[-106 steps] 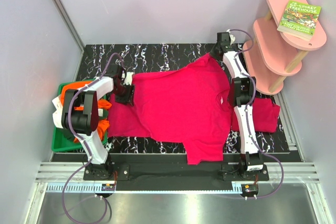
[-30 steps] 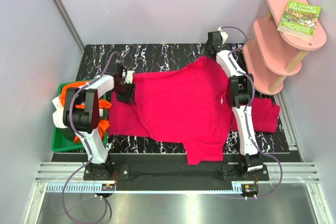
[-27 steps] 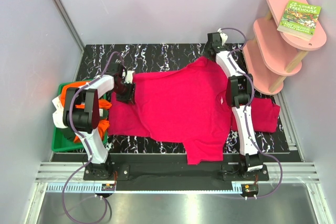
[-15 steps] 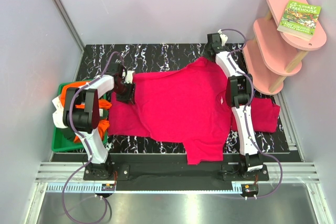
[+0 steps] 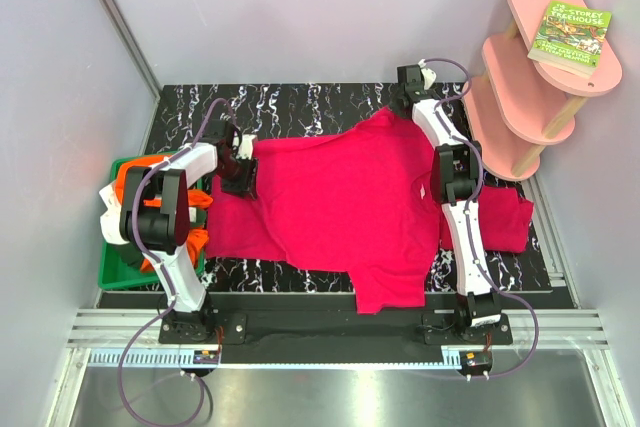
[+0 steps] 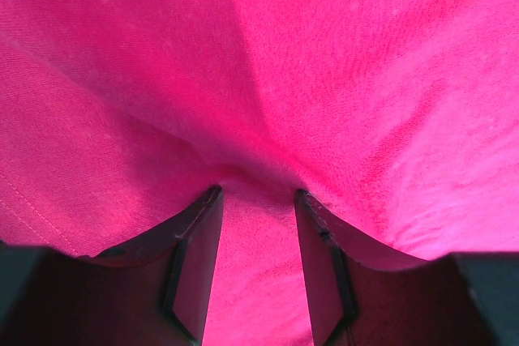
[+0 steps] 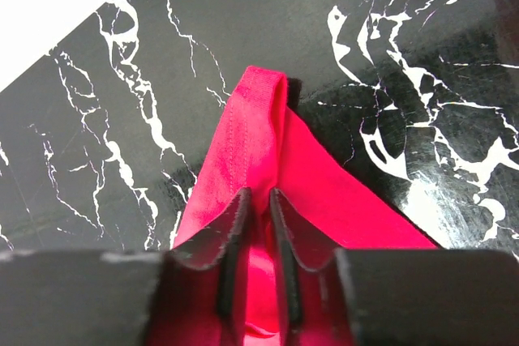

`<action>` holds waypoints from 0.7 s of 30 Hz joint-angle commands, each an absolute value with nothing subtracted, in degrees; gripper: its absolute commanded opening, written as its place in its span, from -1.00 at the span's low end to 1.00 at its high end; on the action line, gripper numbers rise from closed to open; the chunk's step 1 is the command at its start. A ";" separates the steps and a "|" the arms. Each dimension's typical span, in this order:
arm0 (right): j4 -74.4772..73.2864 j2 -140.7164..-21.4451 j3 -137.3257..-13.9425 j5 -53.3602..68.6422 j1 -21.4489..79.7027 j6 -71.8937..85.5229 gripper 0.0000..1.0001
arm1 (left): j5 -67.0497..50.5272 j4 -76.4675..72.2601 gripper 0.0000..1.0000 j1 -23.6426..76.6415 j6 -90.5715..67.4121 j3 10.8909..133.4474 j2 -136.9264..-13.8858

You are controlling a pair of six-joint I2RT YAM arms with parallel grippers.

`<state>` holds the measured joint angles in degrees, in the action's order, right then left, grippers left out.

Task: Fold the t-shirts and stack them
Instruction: Grap the side of the flattened tshirt furthest away from the robot with both arms

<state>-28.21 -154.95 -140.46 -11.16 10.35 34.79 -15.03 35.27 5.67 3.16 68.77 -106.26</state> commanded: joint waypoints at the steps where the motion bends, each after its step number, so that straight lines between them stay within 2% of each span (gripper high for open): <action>1: -27.16 -154.60 -142.82 -13.09 10.20 33.58 -0.52 | -15.91 34.80 -0.06 6.06 3.60 68.73 -108.37; 3: -27.25 -154.42 -143.09 -13.36 10.20 33.14 -0.63 | -16.00 34.80 -0.06 6.06 3.52 68.73 -108.37; 4: -27.16 -154.42 -143.52 -13.36 10.20 33.05 -0.80 | -16.00 34.80 -0.06 6.06 3.43 68.73 -108.37; 7: -27.25 -154.42 -143.70 -12.66 10.20 32.87 -1.00 | -16.00 34.80 -0.06 6.06 3.34 68.73 -108.37; 11: -27.07 -153.20 -142.47 -12.39 10.46 33.22 -1.00 | -15.12 34.46 -0.09 5.98 2.99 68.38 -107.67; 16: -26.54 -150.39 -140.45 -14.50 12.04 29.62 -1.00 | -8.98 28.48 -0.08 5.80 1.41 66.36 -101.08; 21: -26.46 -147.13 -138.34 -14.41 12.48 29.18 -1.00 | -2.90 26.19 -0.04 3.52 0.09 70.92 -101.24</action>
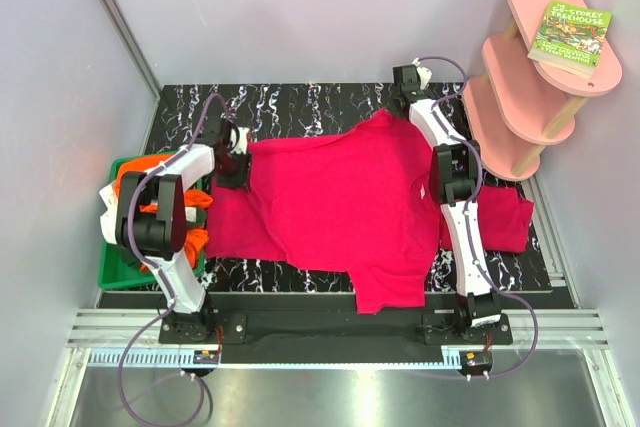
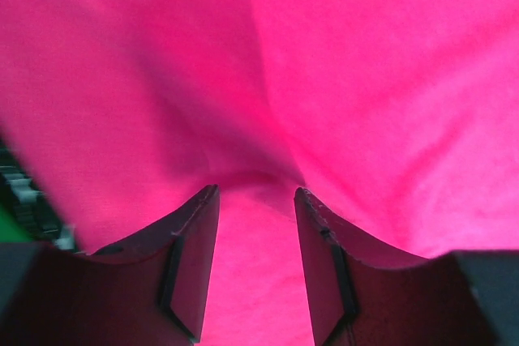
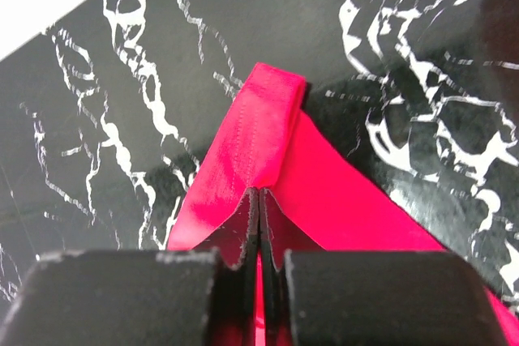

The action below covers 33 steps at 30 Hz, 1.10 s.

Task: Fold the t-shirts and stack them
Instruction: Grap the side of the flattened tshirt furthest away from the robot with both arms

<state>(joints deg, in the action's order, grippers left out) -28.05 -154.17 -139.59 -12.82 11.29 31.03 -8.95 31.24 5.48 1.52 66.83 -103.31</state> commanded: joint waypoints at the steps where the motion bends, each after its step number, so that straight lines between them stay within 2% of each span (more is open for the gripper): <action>1: -26.46 -146.61 -137.38 -14.50 12.57 29.09 -1.00 | -2.55 26.28 -0.03 2.99 0.09 73.62 -101.86; 12: -26.19 -143.00 -133.51 -14.33 12.66 27.68 -1.00 | -0.17 29.09 -0.02 -1.76 -5.01 90.25 -113.81; 33: -25.40 -143.79 -133.33 -12.66 12.66 27.95 -1.00 | 1.76 30.85 -0.03 -3.51 -7.29 94.22 -120.32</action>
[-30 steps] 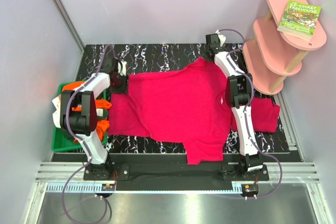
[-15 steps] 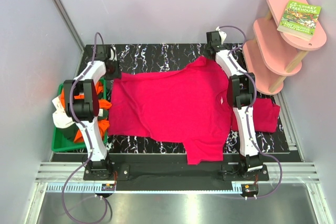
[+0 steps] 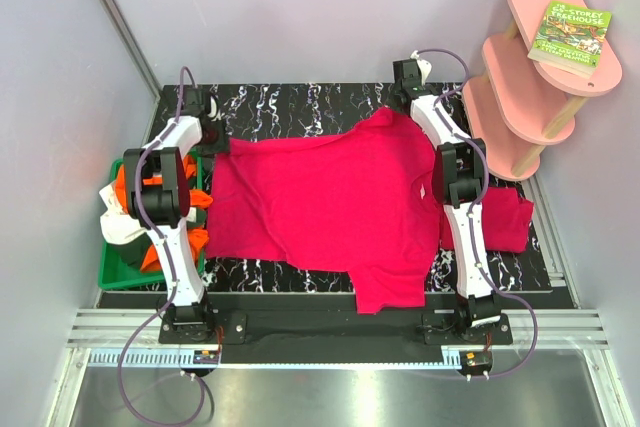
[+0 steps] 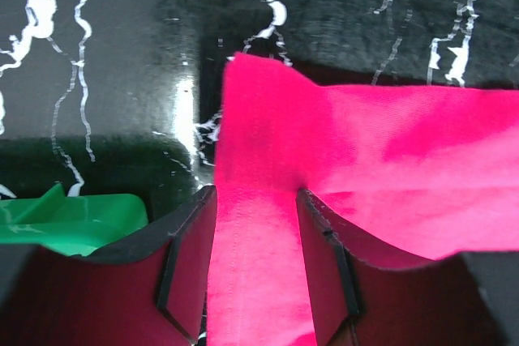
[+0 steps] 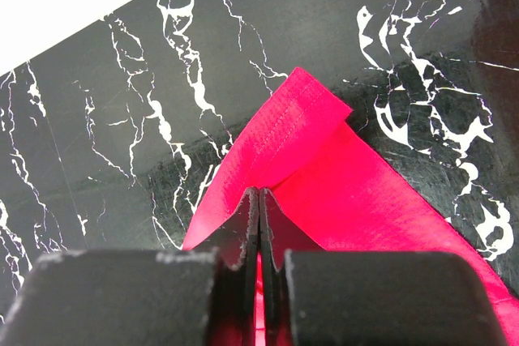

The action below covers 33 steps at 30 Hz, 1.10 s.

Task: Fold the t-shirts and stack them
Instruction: Grap the side of the flattened tshirt furthest away from the robot with both arms

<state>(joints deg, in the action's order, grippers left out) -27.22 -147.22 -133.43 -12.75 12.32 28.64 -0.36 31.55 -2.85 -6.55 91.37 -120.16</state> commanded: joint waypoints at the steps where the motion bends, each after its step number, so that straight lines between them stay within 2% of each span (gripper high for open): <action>1: -25.40 -143.79 -133.33 -12.66 12.66 27.86 -1.00 | 1.76 30.94 -0.03 -3.60 -7.29 94.57 -120.67; 5: -25.31 -143.53 -132.98 -12.66 12.66 27.77 -1.00 | 1.06 30.85 -0.04 -3.96 -7.12 95.97 -121.73; 14: -25.22 -143.00 -131.75 -13.10 12.66 27.51 -1.00 | -1.23 30.94 -0.31 -4.04 -6.86 96.24 -122.34; 15: -25.14 -142.91 -131.84 -13.10 12.66 27.34 -1.00 | -1.49 30.94 -0.41 -4.04 -6.77 96.15 -122.34; 18: -25.14 -143.00 -131.92 -13.27 12.66 27.33 -1.00 | -1.67 30.85 -0.53 -4.04 -6.59 96.06 -122.34; 22: -25.05 -143.00 -131.84 -13.18 12.74 27.42 -1.00 | -2.02 30.94 -0.57 -4.04 -6.50 95.63 -122.43; 24: -25.05 -142.82 -131.92 -13.27 12.66 27.33 -1.00 | -2.28 30.94 -0.76 -4.04 -6.42 95.54 -122.34; 25: -25.14 -142.82 -131.92 -13.27 12.66 27.25 -1.00 | -2.29 30.94 -0.91 -4.04 -6.42 95.45 -122.34; 27: -25.05 -142.56 -131.92 -13.36 12.66 27.16 -1.00 | -2.46 30.94 -1.00 -4.04 -6.24 95.36 -122.08; 29: -24.96 -142.30 -131.92 -13.45 12.66 26.98 -1.00 | -2.55 31.02 -1.00 -4.04 -6.24 95.36 -121.73; 30: -24.87 -142.12 -131.84 -13.45 12.66 26.90 -1.00 | -2.46 30.94 -0.93 -4.04 -6.24 95.36 -121.64; 31: -24.87 -142.21 -131.92 -13.45 12.74 26.89 -1.00 | -2.37 31.02 -0.80 -4.04 -6.24 95.19 -121.55; 32: -24.79 -142.21 -131.92 -13.36 12.66 26.98 -1.00 | -2.03 30.94 -0.53 -4.04 -6.33 95.10 -121.12; 33: -24.79 -142.21 -131.75 -13.27 12.66 27.07 -1.00 | -1.85 31.02 -0.41 -4.04 -6.33 95.01 -121.03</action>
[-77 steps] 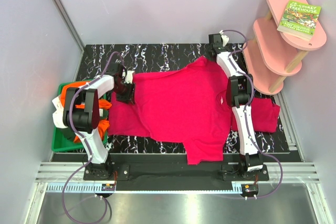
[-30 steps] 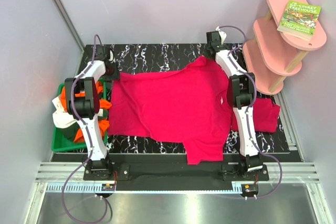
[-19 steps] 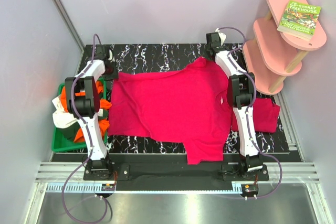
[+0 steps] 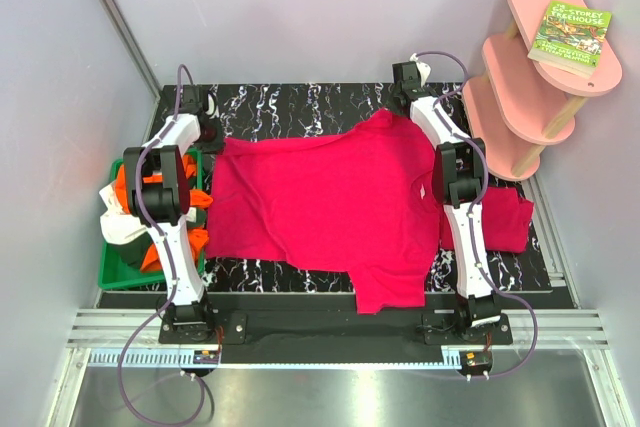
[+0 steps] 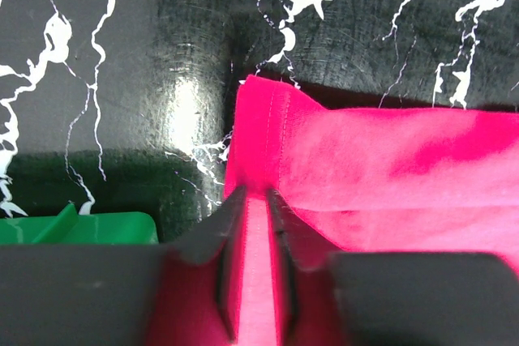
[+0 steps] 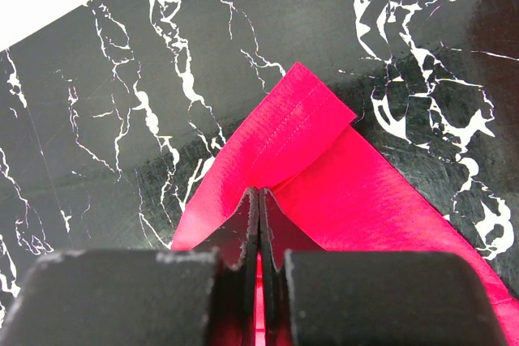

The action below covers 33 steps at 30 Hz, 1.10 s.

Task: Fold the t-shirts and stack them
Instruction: Grap the side of the flattened tshirt furthest away from the robot with both arms

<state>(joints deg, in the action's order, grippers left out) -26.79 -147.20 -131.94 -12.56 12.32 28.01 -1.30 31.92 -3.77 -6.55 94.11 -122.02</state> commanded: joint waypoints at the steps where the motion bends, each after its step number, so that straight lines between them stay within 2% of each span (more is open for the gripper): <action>1: -24.87 -142.21 -131.84 -13.18 12.66 27.07 -1.00 | -1.58 31.03 -0.32 -4.04 -6.42 94.84 -120.94; 3: -24.79 -142.21 -131.66 -13.10 12.66 27.16 -1.00 | -0.97 31.03 -0.16 -4.04 -6.42 94.66 -120.94; 9: -24.87 -141.86 -131.05 -13.18 12.66 27.07 -1.00 | -1.49 31.38 -0.14 -4.04 -6.33 95.27 -122.25; 16: -24.52 -141.42 -130.17 -13.71 12.66 26.63 -1.00 | -3.34 31.82 -0.31 -4.04 -6.24 95.97 -123.49; 22: -24.43 -141.33 -130.17 -13.62 12.66 26.63 -1.00 | -3.78 32.26 -0.34 -4.04 -5.89 96.15 -124.28; 26: -24.43 -141.33 -130.17 -13.71 12.66 26.37 -1.00 | -4.04 32.34 -0.46 -4.04 -5.89 96.06 -124.10; 31: -24.26 -141.24 -129.64 -13.80 12.66 26.37 -1.00 | -3.61 32.34 -0.50 -4.04 -5.89 95.45 -122.96; 32: -24.34 -141.15 -129.64 -13.71 12.66 26.45 -1.00 | -3.69 32.34 -0.53 -4.04 -5.63 95.28 -122.79; 33: -24.35 -141.15 -129.64 -13.80 12.66 26.37 -1.00 | -3.52 32.34 -0.66 -4.13 -5.63 95.19 -122.52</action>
